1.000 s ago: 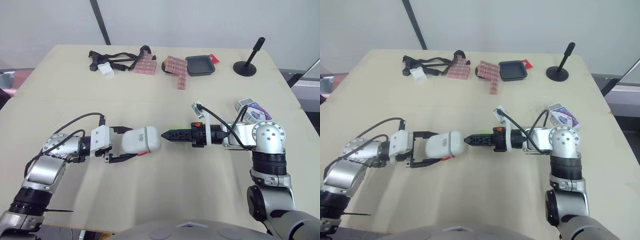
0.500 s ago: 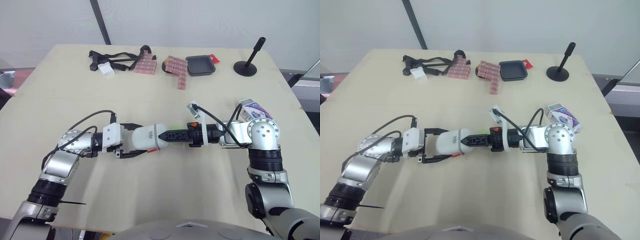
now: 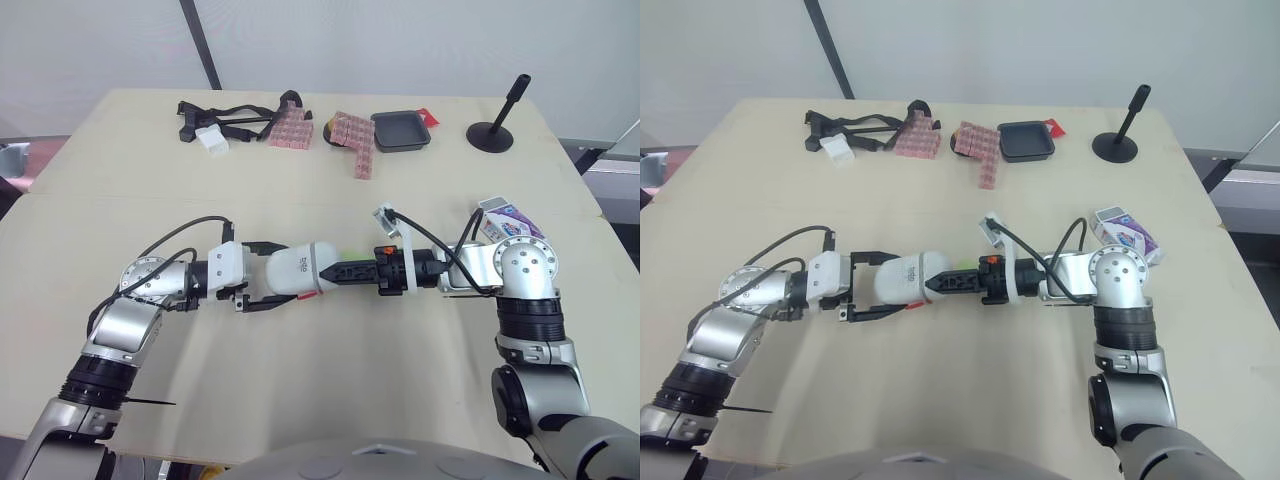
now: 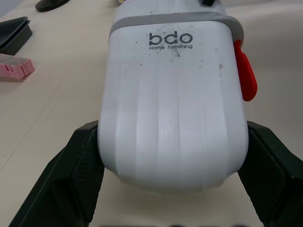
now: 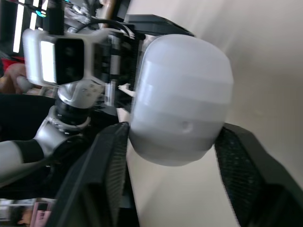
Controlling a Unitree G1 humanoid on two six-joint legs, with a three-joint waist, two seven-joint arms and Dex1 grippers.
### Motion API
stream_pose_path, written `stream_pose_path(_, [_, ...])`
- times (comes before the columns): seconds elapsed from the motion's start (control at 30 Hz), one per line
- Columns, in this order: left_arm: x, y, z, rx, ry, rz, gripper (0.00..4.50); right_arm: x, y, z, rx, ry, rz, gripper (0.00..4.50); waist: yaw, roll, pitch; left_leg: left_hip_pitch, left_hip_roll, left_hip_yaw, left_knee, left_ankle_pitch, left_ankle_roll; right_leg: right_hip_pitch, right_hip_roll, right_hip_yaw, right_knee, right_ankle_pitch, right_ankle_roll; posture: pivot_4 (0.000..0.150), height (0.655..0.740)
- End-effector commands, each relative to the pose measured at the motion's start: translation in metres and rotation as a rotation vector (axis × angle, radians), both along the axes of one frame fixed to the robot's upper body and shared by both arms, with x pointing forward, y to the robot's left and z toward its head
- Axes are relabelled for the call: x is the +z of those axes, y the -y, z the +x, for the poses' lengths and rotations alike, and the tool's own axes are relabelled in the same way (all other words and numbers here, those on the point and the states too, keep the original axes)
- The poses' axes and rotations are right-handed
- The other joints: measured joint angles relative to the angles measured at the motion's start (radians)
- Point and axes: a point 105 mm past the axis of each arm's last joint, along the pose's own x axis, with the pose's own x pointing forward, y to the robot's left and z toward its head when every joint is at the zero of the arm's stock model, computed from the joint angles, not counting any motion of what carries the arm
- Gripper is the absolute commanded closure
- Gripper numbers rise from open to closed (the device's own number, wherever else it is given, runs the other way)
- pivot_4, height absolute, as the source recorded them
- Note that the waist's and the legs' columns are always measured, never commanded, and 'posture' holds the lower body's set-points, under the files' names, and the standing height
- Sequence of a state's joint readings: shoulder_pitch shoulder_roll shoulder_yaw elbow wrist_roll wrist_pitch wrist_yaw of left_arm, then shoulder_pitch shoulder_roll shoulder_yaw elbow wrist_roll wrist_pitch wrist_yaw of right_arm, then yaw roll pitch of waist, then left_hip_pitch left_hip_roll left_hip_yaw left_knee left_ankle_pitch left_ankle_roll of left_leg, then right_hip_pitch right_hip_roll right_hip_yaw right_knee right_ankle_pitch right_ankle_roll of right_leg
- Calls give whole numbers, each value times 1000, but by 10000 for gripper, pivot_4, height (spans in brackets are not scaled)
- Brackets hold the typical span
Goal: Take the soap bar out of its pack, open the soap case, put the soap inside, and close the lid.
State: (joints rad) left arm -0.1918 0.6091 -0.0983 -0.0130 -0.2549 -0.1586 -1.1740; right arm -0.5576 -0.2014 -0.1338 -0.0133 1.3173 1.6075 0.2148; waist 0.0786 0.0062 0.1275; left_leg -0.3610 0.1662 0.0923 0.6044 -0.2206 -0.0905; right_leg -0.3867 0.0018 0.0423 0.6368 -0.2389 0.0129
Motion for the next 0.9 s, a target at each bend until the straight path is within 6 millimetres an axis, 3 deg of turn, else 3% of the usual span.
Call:
stream_pose_path(0.03, [7,1,-2,-12,31,-5,10578,12,0,3,8,24,33,23585,0,0,0,0,0,0,0,0,0,0,0,0,0,0,0,1500,7400])
stream_pose_path(0.9, [9,-18,-7,53,92,-16,10578,4,27,14,-132,20,28,23585,1,0,0,-2,0,0,0,0,0,0,0,0,0,0,0,1500,7400])
